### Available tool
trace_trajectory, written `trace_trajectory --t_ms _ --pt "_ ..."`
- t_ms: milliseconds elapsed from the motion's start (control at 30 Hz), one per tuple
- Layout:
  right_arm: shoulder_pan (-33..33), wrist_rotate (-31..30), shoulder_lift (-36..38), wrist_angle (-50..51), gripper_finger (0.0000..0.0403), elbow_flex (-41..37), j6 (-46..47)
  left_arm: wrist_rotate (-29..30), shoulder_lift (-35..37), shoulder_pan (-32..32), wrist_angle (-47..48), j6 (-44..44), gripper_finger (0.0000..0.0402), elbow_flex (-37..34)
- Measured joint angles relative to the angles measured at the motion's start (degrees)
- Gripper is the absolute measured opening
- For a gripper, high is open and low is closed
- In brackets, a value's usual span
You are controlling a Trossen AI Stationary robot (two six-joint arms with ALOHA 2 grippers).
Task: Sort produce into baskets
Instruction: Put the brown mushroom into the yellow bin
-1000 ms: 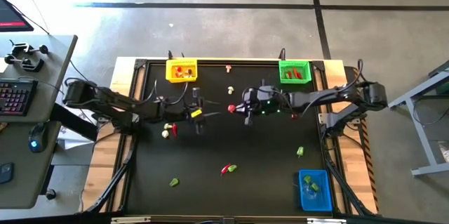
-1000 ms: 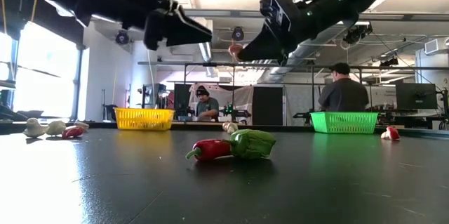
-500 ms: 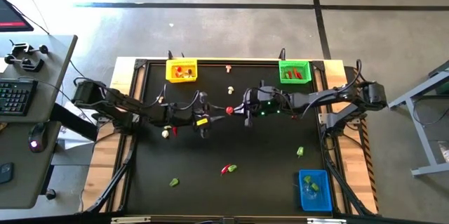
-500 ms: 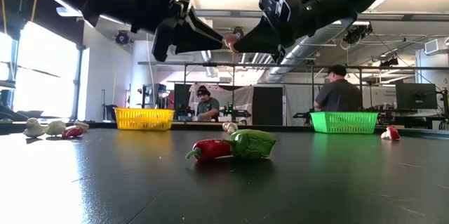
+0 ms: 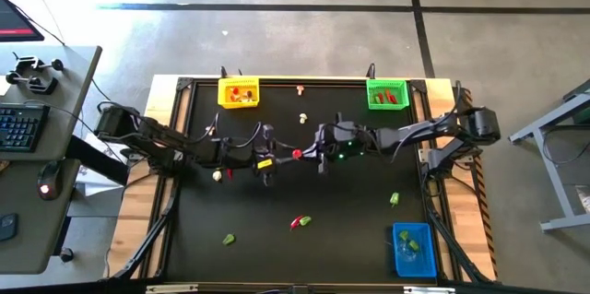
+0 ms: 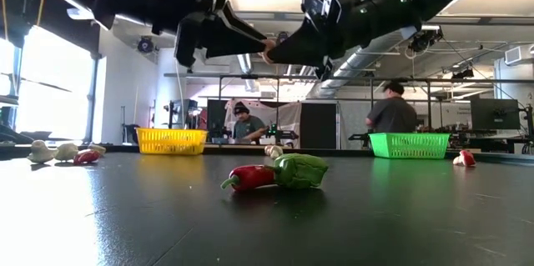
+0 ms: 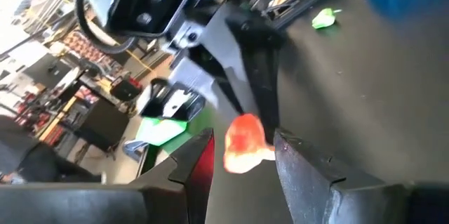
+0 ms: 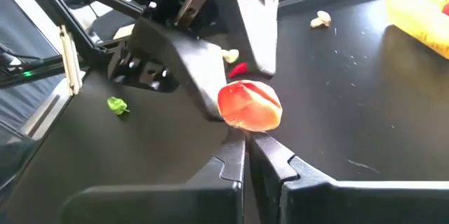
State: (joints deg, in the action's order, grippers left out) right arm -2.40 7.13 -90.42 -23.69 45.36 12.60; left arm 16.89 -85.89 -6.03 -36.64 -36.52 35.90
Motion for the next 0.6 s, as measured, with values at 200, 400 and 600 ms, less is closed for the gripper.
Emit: trace_trajectory --t_ms 200,400,600 --pt "0.27 0.00 -0.78 -1.68 0.0000 0.00 0.60 -0.06 0.00 -0.54 0.62 -0.01 0.0114 0.00" --pt "0.32 0.01 -0.78 -1.65 0.0000 -0.02 0.46 -0.96 0.02 0.13 0.66 1.93 0.0060 0.00" --pt "0.33 -4.44 -0.78 -0.89 0.0013 -0.02 1.60 -0.45 0.27 1.22 1.05 2.82 0.0010 0.00"
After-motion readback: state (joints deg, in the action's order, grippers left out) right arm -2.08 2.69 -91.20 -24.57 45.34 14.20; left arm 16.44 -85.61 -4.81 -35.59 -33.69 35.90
